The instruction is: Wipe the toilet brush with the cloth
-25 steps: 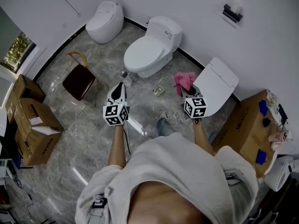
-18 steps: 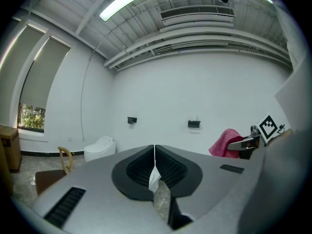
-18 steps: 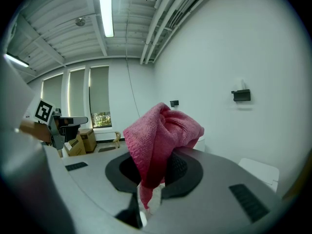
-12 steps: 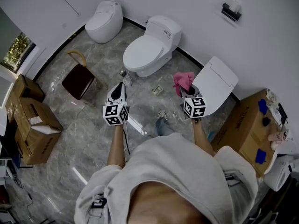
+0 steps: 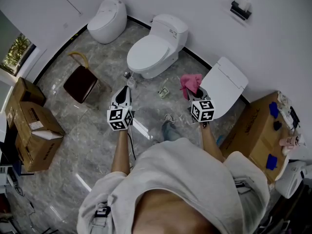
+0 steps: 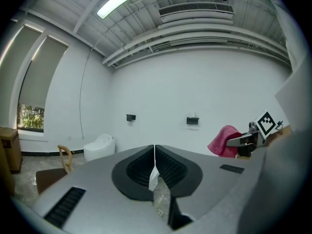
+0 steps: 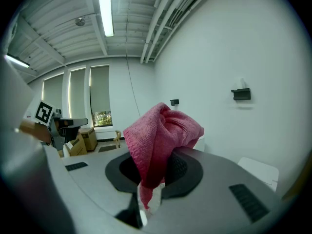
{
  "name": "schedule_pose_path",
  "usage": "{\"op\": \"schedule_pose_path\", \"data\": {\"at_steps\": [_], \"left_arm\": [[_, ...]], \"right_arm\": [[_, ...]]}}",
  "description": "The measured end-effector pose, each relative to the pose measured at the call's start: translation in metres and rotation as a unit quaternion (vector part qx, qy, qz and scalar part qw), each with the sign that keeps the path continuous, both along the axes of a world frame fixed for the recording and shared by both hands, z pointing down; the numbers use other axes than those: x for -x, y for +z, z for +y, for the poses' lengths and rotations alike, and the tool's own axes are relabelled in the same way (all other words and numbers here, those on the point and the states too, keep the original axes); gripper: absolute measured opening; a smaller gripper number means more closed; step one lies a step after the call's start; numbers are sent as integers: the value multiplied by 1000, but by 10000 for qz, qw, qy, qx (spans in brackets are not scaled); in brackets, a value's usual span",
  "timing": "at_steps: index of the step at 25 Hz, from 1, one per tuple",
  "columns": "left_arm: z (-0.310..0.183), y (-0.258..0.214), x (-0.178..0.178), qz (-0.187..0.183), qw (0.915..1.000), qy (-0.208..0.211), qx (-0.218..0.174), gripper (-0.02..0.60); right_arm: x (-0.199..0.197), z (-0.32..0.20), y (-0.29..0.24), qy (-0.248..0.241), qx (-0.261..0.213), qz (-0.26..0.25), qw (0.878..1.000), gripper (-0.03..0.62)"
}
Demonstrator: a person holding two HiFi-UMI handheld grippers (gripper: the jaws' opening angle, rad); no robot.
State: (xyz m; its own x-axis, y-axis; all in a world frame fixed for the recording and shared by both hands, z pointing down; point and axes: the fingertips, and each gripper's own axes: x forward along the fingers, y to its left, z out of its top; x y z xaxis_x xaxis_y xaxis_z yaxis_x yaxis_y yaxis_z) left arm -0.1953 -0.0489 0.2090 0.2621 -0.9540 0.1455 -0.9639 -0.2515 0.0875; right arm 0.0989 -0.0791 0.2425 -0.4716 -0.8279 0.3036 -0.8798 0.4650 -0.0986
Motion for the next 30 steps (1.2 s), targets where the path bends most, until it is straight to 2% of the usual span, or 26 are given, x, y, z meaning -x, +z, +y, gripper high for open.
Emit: {"op": "schedule_pose_path", "data": {"at_steps": [21,30], "left_arm": [[-2,8,4,73,9999,50,69,25],[3,7,4,90,9999,49,54,25]], "right_arm": [[17,-5,4,-103,39,89,9999,72],[28,2,-4,-266,-105,77,9996,72]]}}
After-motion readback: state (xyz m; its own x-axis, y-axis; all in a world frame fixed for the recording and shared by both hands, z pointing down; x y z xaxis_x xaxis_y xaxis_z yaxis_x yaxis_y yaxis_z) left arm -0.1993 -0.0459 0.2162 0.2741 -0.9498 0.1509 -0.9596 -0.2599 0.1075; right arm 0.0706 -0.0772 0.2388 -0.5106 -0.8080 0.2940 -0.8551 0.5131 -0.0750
